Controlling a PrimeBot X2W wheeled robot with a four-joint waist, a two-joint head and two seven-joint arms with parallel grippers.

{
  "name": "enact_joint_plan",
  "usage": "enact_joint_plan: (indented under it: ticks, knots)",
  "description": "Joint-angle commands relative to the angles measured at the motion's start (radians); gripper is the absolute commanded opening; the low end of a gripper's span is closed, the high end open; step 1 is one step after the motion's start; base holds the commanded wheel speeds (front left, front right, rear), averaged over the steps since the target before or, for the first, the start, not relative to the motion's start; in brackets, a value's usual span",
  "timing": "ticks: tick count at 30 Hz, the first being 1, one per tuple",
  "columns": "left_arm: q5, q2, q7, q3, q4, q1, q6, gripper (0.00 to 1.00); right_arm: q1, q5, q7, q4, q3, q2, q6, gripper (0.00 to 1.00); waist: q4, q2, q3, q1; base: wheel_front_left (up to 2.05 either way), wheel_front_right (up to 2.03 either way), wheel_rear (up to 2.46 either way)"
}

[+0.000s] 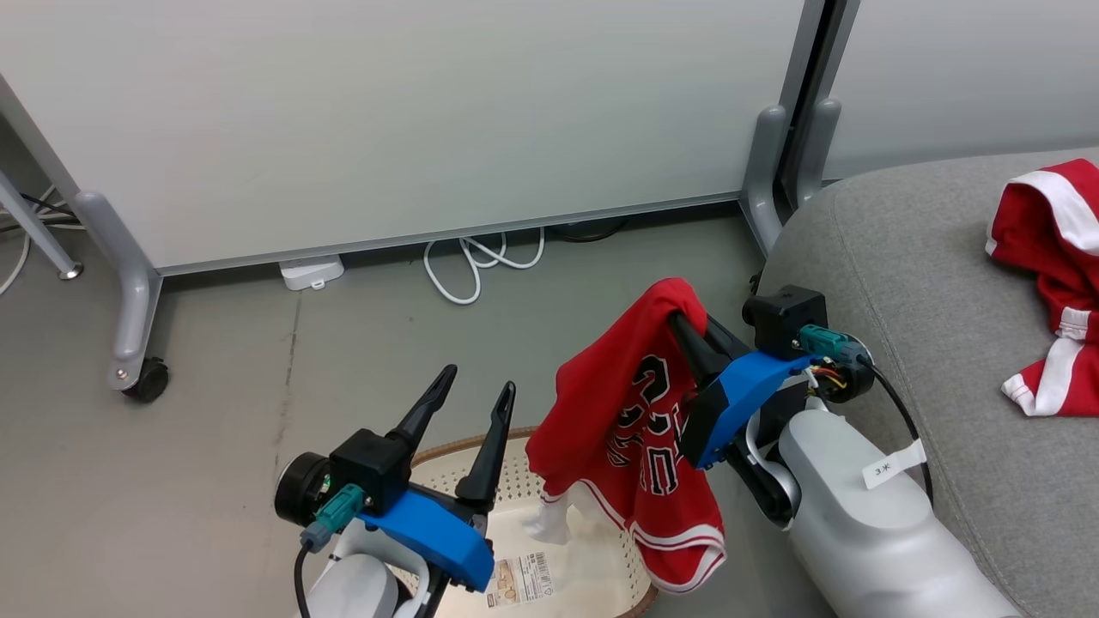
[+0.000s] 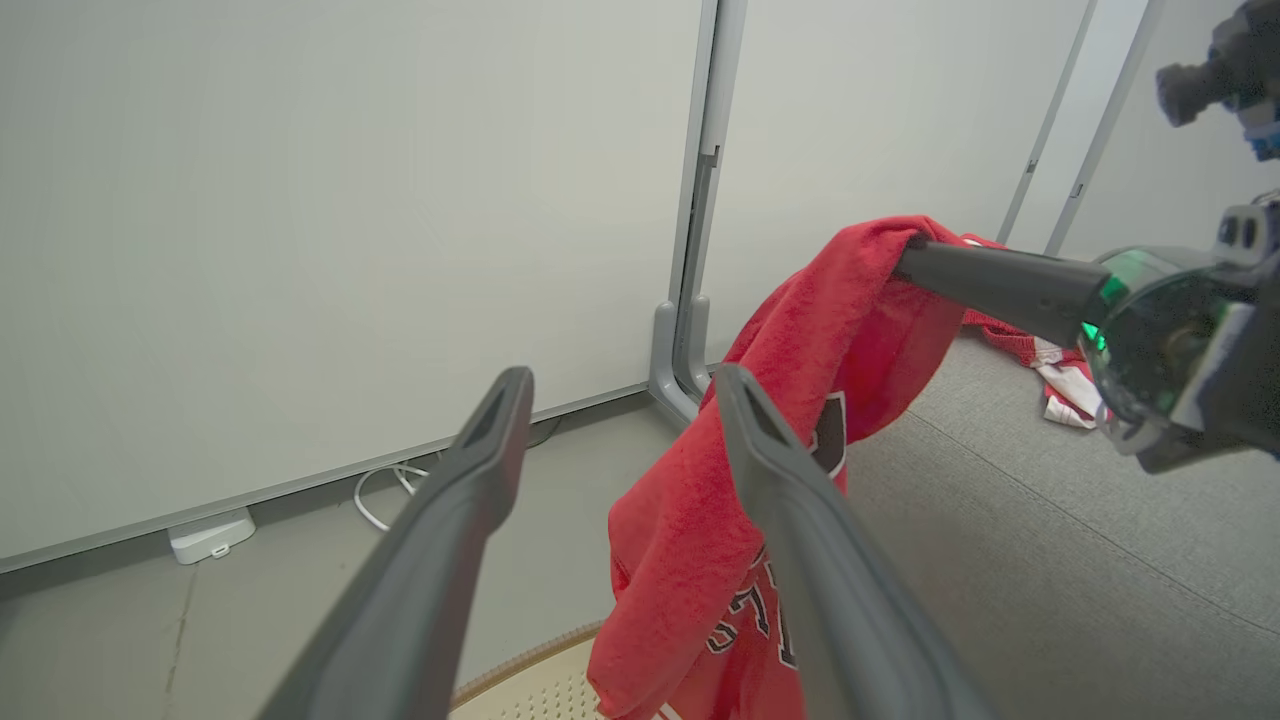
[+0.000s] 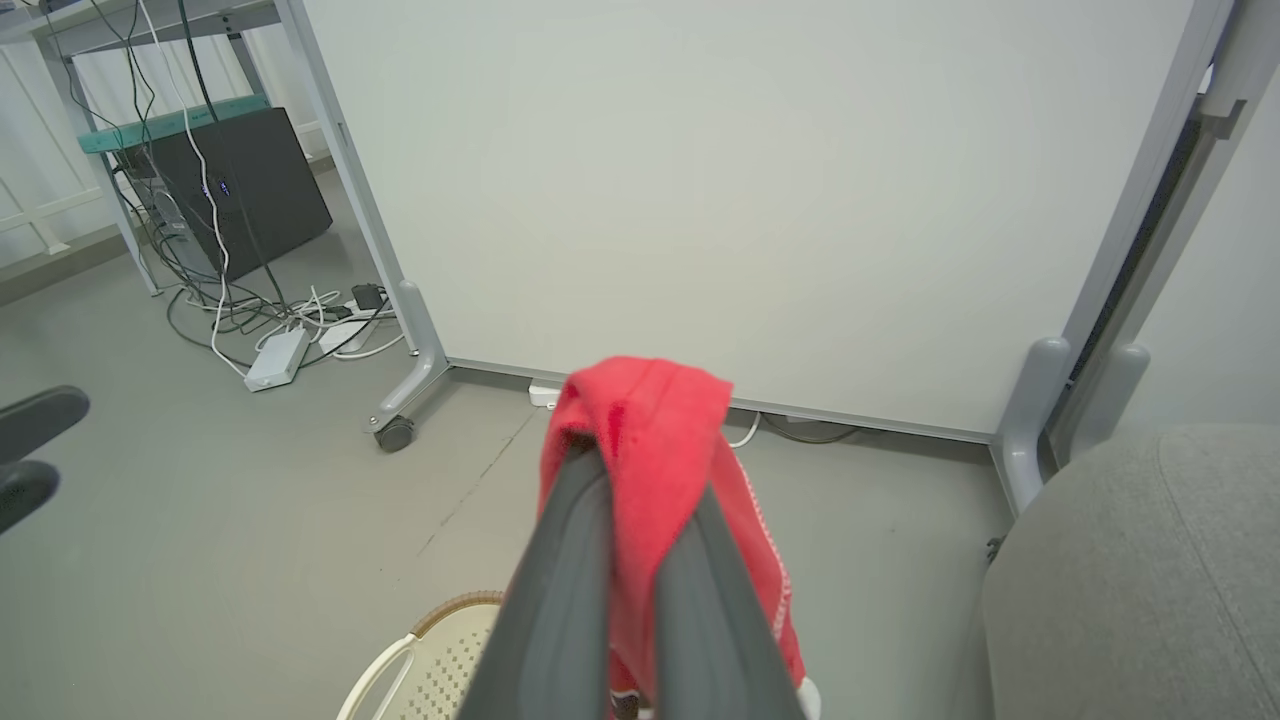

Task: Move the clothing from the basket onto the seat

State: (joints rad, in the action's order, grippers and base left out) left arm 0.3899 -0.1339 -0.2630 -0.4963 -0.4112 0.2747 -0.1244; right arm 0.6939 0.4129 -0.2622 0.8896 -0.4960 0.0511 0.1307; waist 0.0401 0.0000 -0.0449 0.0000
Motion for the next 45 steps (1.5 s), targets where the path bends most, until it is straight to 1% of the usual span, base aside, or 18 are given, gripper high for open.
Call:
enact_joint_plan:
  ticks: [1,6,14,21,34,45]
  knots:
    - [-0.008,0.003,-0.003,0.007,0.004,-0.015,-0.008,1.00,-0.011,-0.008,-0.004,-0.005,0.003,-0.001,0.000,0.00,0.000,0.0000,0.001,0.0000,0.00,0.00,0.00]
    - [-0.016,0.013,-0.003,0.010,0.012,-0.026,-0.009,1.00,-0.013,-0.003,-0.004,-0.010,0.005,-0.001,0.000,0.00,-0.006,0.0000,0.002,0.0000,0.00,0.00,0.00]
    - [-0.016,0.010,-0.003,0.013,0.021,-0.030,-0.006,1.00,-0.009,-0.009,-0.004,-0.044,0.013,-0.001,0.000,0.00,-0.058,0.0000,-0.002,0.0000,0.00,0.00,0.00]
    - [-0.019,0.005,-0.003,0.014,0.020,-0.022,-0.006,1.00,-0.012,-0.023,-0.004,-0.074,0.024,0.001,0.000,0.00,-0.136,0.0000,-0.008,0.0000,0.00,0.00,0.00]
    - [-0.017,-0.003,-0.003,0.020,0.020,-0.020,-0.006,1.00,-0.026,-0.034,-0.004,-0.104,0.043,0.002,0.000,0.00,-0.308,0.0000,-0.022,0.0000,0.00,0.00,0.00]
    - [-0.023,-0.010,-0.003,0.018,0.025,-0.007,-0.006,1.00,-0.033,-0.034,-0.004,-0.121,0.061,0.001,0.000,0.00,-0.427,0.0000,-0.040,0.0000,0.00,0.00,0.00]
